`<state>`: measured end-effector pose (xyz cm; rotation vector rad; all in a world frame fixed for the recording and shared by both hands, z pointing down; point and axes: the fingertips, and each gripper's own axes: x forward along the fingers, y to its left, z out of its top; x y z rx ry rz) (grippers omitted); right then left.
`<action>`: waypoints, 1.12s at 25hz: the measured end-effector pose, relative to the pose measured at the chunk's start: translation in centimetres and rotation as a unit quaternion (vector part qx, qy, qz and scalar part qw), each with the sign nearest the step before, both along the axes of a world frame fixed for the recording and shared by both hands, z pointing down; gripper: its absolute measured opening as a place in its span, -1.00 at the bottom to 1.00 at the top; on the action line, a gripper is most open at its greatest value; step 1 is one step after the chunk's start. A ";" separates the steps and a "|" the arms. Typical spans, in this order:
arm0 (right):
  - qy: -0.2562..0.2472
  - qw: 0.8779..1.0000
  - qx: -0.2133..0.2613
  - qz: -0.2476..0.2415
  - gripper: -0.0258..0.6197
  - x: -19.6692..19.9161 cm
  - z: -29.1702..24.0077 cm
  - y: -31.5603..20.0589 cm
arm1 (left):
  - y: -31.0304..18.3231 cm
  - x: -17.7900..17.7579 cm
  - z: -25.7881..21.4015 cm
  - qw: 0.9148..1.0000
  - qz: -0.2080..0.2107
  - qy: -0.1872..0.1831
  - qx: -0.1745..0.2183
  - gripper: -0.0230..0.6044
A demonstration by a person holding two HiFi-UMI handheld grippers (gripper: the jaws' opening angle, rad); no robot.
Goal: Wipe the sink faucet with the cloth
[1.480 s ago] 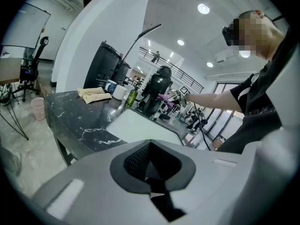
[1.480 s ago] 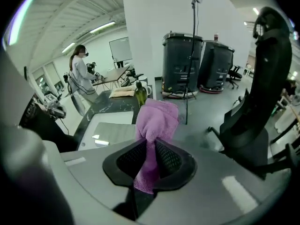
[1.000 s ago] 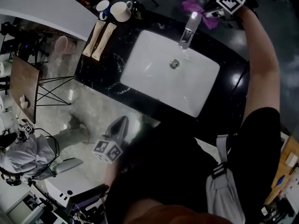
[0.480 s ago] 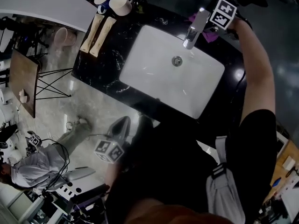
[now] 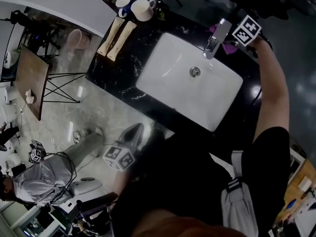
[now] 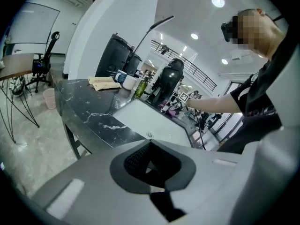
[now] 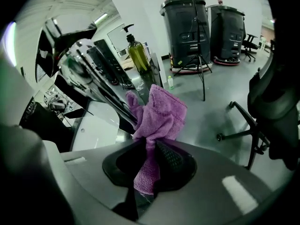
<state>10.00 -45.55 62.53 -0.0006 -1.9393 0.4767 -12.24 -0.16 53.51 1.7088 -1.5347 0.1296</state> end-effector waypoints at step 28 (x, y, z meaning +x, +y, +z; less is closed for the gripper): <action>-0.585 0.711 -0.048 0.388 -0.70 -10.6 -24.5 33.3 | -5.9 -1.4 -9.0 0.919 0.254 0.261 0.149 -0.94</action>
